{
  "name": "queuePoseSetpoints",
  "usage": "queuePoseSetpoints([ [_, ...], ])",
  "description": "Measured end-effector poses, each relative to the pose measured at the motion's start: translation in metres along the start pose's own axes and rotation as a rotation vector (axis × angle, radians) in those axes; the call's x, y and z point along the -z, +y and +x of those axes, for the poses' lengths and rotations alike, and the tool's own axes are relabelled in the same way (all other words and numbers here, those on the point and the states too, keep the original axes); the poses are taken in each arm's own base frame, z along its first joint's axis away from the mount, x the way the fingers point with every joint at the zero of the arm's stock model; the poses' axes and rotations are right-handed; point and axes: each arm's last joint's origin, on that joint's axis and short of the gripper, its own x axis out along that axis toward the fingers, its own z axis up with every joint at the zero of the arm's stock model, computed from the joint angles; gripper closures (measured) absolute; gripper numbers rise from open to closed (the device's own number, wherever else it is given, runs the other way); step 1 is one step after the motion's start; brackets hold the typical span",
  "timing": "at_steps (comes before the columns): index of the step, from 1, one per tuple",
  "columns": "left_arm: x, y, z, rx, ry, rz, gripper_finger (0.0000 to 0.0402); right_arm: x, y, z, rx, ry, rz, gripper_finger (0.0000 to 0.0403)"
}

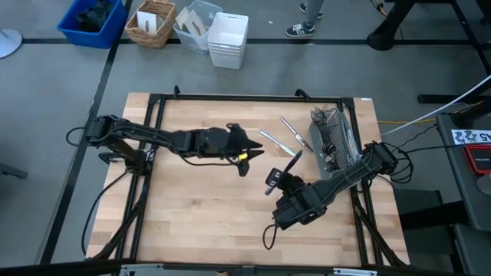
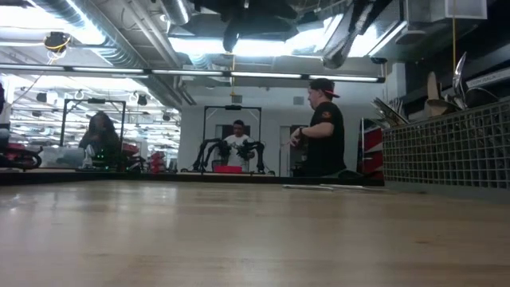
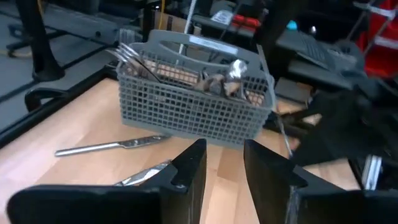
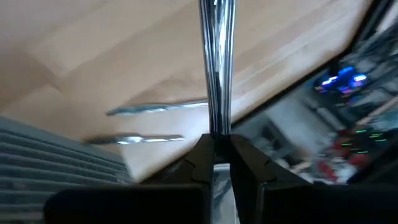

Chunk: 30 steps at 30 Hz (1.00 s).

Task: Sort silverware
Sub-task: Put the bottom knife into the middle section of the utensil holder

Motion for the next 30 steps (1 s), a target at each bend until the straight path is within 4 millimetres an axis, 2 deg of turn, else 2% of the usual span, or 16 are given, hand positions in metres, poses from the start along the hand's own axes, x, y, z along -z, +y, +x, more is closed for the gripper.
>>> queuePoseSetpoints([
  [7, -0.004, 0.012, 0.003, -0.009, -0.011, -0.13, 0.0302, -0.002, -0.006, 0.0, 0.111, 0.039, -0.169, 0.037],
  [14, -0.004, 0.012, 0.003, 0.043, 0.01, -0.202, 0.0302, -0.01, -0.013, -0.001, 0.198, 0.022, -0.286, 0.037],
  [19, -0.003, 0.007, 0.002, 0.056, 0.014, -0.197, 0.0302, -0.014, -0.017, -0.002, 0.231, -0.004, -0.307, 0.037],
  [30, 0.001, -0.011, -0.002, 0.122, 0.019, -0.057, 0.0301, -0.017, -0.019, -0.003, 0.233, -0.047, -0.321, 0.037],
])
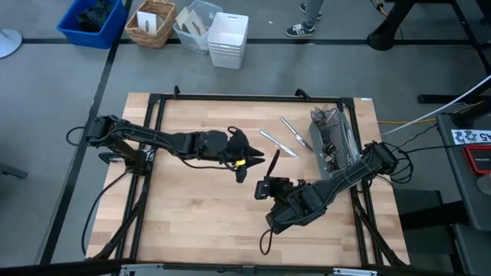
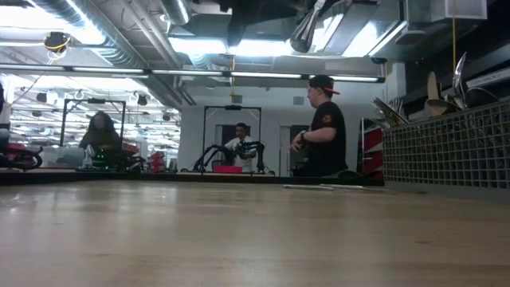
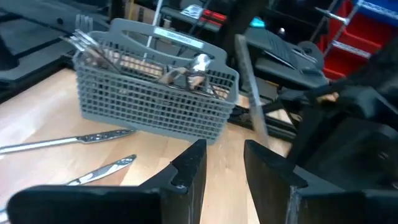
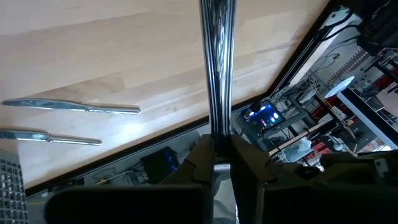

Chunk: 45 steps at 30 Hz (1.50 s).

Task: Sort silverware
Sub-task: Put the bottom knife into the middle section of the utensil holder

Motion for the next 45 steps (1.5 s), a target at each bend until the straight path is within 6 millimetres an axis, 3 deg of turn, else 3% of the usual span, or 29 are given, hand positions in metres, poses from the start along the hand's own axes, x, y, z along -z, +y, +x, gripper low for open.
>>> queuePoseSetpoints([
  [7, 0.002, -0.006, -0.001, 0.019, 0.005, 0.097, 0.0301, -0.001, -0.001, 0.0, 0.01, -0.007, 0.013, 0.037],
  [17, 0.004, -0.006, 0.003, 0.017, -0.001, 0.041, 0.0298, -0.001, -0.002, 0.0, 0.012, -0.007, -0.013, 0.037],
  [29, 0.008, -0.011, 0.012, 0.06, -0.036, 0.046, 0.0212, -0.002, -0.003, 0.0, 0.021, -0.02, -0.021, 0.037],
  [45, 0.006, -0.011, 0.007, 0.059, -0.026, 0.041, 0.0219, -0.002, -0.003, 0.0, 0.017, -0.03, -0.021, 0.037],
])
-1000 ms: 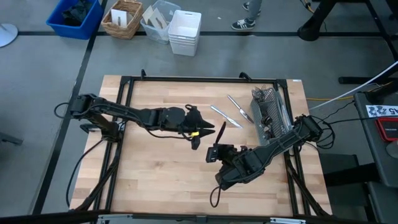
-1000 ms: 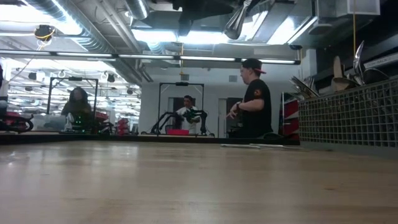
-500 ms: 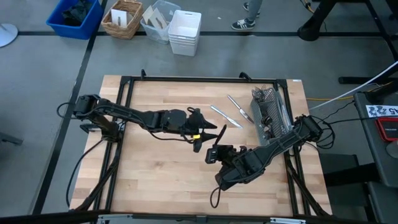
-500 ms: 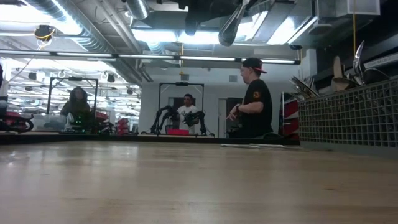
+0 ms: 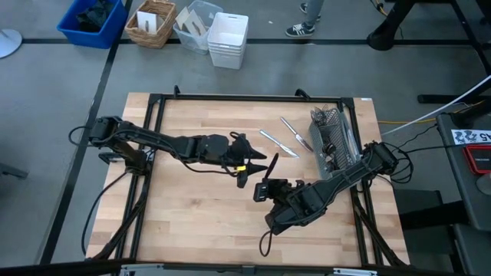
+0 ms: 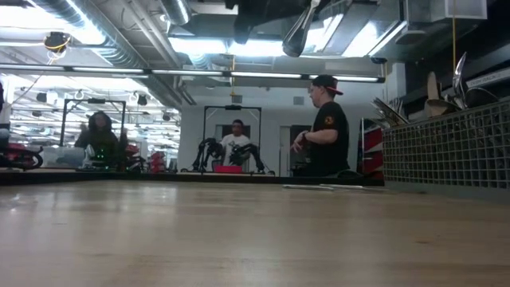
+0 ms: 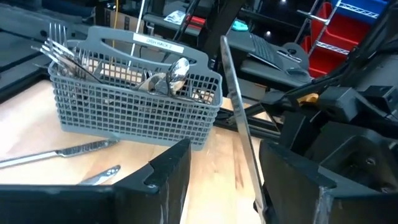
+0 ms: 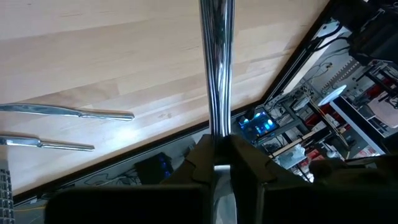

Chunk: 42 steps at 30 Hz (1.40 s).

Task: Sort silverware
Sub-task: Put the bottom knife into the middle section of the utensil holder

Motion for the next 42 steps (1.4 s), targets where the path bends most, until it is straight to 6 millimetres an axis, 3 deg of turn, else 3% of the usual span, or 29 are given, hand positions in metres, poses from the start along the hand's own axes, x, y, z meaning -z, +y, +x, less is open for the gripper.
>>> queuePoseSetpoints([
  [34, 0.003, -0.011, 0.001, 0.09, 0.009, -0.022, 0.022, -0.003, -0.008, 0.0, 0.06, -0.022, -0.011, 0.0372],
  [42, 0.006, -0.01, 0.001, 0.079, 0.041, -0.019, 0.027, -0.003, -0.008, 0.0, 0.064, -0.009, 0.036, 0.0371],
])
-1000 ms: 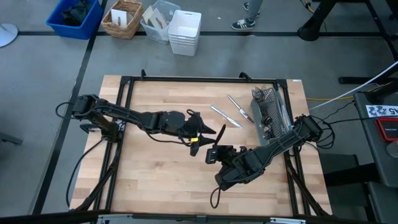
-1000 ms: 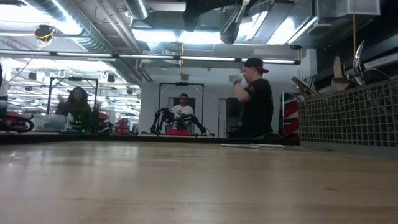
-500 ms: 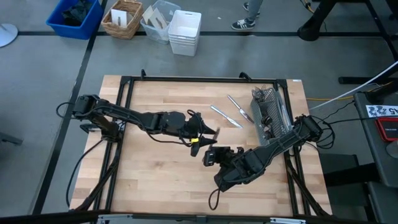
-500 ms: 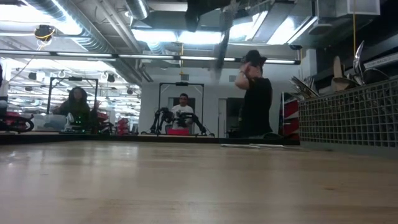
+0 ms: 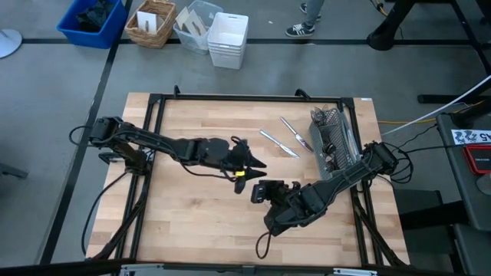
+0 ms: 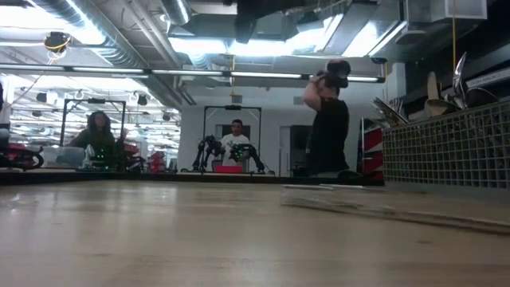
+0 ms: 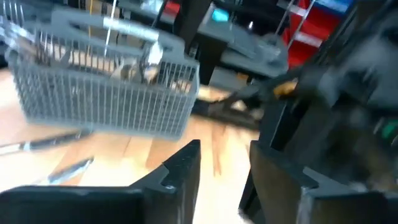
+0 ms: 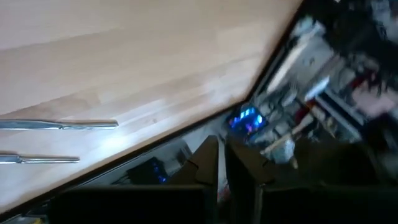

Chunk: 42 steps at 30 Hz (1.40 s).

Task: Sort silverware
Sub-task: Put the bottom knife into the middle section of the utensil holder

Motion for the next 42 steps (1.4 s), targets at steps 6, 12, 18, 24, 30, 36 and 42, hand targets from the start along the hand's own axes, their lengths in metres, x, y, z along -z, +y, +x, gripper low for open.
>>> queuePoseSetpoints([
  [6, 0.019, 0.004, -0.002, -0.057, 0.202, 0.053, 0.0288, 0.004, 0.001, -0.001, 0.05, 0.107, 0.359, 0.0372],
  [12, 0.044, -0.007, -0.004, -0.05, 0.382, 0.138, 0.0288, 0.012, 0.011, -0.003, 0.023, 0.167, 0.667, 0.0398],
  [18, 0.081, -0.024, 0.024, 0.045, 0.404, 0.339, 0.0288, 0.023, 0.027, -0.007, -0.031, 0.29, 0.886, 0.0388],
  [24, 0.107, -0.025, 0.055, 0.117, 0.345, 0.397, 0.0288, 0.043, 0.031, -0.025, -0.073, 0.248, 1.124, 0.0387],
  [30, 0.126, -0.023, 0.085, 0.189, 0.378, 0.432, 0.0288, 0.081, 0.034, -0.054, -0.026, 0.182, 1.366, 0.0387],
  [36, 0.157, -0.011, 0.1, 0.209, 0.489, 0.431, 0.0288, 0.108, 0.04, -0.077, -0.019, 0.111, 1.547, 0.0386],
  [42, 0.173, -0.002, 0.105, 0.206, 0.532, 0.47, 0.0288, 0.128, 0.045, -0.09, 0.001, 0.075, 1.635, 0.0386],
])
